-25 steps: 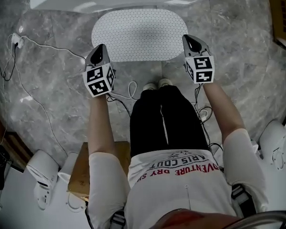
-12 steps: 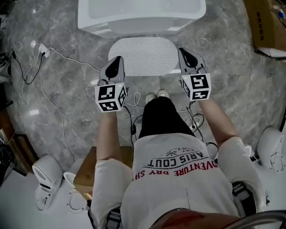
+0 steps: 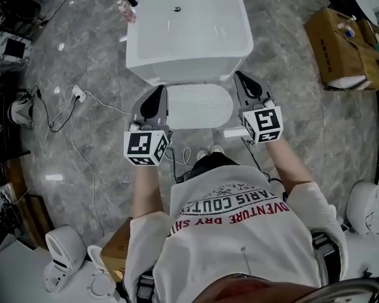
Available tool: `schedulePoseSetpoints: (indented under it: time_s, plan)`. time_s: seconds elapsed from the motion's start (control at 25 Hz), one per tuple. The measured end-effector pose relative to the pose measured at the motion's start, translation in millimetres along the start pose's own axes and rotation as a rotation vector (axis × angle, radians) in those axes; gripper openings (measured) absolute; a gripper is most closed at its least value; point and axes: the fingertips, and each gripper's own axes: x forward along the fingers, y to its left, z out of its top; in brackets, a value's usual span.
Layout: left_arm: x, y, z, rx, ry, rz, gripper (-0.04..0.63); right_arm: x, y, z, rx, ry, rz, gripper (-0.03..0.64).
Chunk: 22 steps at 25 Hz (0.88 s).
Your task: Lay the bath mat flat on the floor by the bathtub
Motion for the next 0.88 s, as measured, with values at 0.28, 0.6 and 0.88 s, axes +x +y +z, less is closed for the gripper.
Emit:
schedulePoseSetpoints:
  time_s: [0.28,0.6,0.88]
  plan:
    - [-32.8,-16.7,69.3,0.096,-0.059,0.018,0.012,-39.1,0.3,71.4,-0.056,-0.144,-0.025,0.008]
    - [-54.2,-27.8,78.2,0.092,-0.097,0.042,0.012,-55.7,15.8,78.3,-0.057,-0.177,0.028,0.008]
    - [-52.2,-31.8,84.1,0.106,-0.11,0.045,0.012,-58.7,16.4,81.7,-0.052,-0.185,0.039,0.008]
